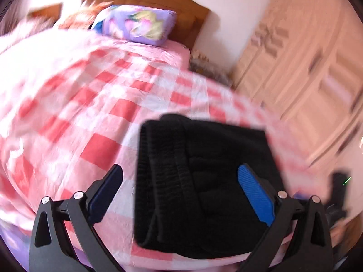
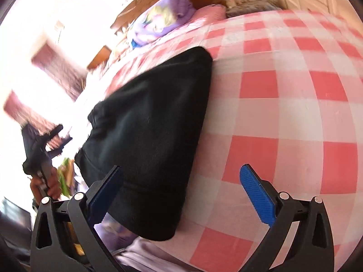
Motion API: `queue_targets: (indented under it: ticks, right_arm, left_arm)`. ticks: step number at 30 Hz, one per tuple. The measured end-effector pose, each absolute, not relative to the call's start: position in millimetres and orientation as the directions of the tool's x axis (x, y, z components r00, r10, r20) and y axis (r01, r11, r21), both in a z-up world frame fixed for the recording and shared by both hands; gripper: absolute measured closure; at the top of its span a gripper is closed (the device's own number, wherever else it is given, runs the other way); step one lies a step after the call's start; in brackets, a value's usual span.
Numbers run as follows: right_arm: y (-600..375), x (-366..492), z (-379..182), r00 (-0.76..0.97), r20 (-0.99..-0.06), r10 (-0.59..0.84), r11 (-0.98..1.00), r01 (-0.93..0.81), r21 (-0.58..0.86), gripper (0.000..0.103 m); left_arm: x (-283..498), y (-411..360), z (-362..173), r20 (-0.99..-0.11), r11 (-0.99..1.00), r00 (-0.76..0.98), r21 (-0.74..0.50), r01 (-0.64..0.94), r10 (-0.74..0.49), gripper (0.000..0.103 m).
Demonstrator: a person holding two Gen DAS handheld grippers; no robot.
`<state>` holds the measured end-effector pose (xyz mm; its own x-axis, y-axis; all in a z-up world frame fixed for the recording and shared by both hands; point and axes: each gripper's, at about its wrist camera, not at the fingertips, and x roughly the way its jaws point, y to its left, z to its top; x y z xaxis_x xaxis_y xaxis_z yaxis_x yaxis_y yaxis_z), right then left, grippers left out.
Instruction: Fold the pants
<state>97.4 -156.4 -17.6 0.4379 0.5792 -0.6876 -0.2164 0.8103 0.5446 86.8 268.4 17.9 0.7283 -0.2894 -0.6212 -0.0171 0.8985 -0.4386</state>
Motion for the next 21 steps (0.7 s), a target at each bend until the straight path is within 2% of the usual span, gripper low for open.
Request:
queue_targets:
  ticks: [2, 4, 10, 14, 17, 21]
  right_arm:
    - [-156, 101, -19, 0.430, -0.702, 0.567, 0.819, -0.208, 0.535, 0.004]
    - [-154, 104, -20, 0.414, -0.703, 0.579, 0.812, -0.215, 0.542, 0.004]
    - [-141, 113, -28, 0.340, -0.696, 0.632, 0.774, -0.221, 0.594, 0.004]
    - [-133, 119, -35, 0.283, -0.685, 0.671, 0.741, -0.223, 0.633, 0.004]
    - [-124, 123, -39, 0.267, -0.690, 0.672, 0.740, -0.221, 0.635, 0.004]
    - [-114, 129, -41, 0.239, -0.654, 0.718, 0.696, -0.232, 0.680, 0.004]
  left_arm:
    - [90, 297, 14, -0.633, 0.878, 0.724, -0.472, -0.080, -0.274, 0.002]
    - [101, 308, 1, -0.694, 0.881, 0.667, -0.457, -0.119, -0.270, 0.002]
    - [131, 283, -41, -0.731, 0.840, 0.513, -0.541, -0.034, -0.450, 0.002]
    - [146, 259, -63, -0.716, 0.798, 0.437, -0.603, 0.006, -0.544, 0.002]
    - [151, 242, -63, -0.745, 0.833, 0.425, -0.552, 0.038, -0.513, 0.001]
    - [154, 219, -61, -0.801, 0.888, 0.407, -0.456, 0.061, -0.439, 0.001]
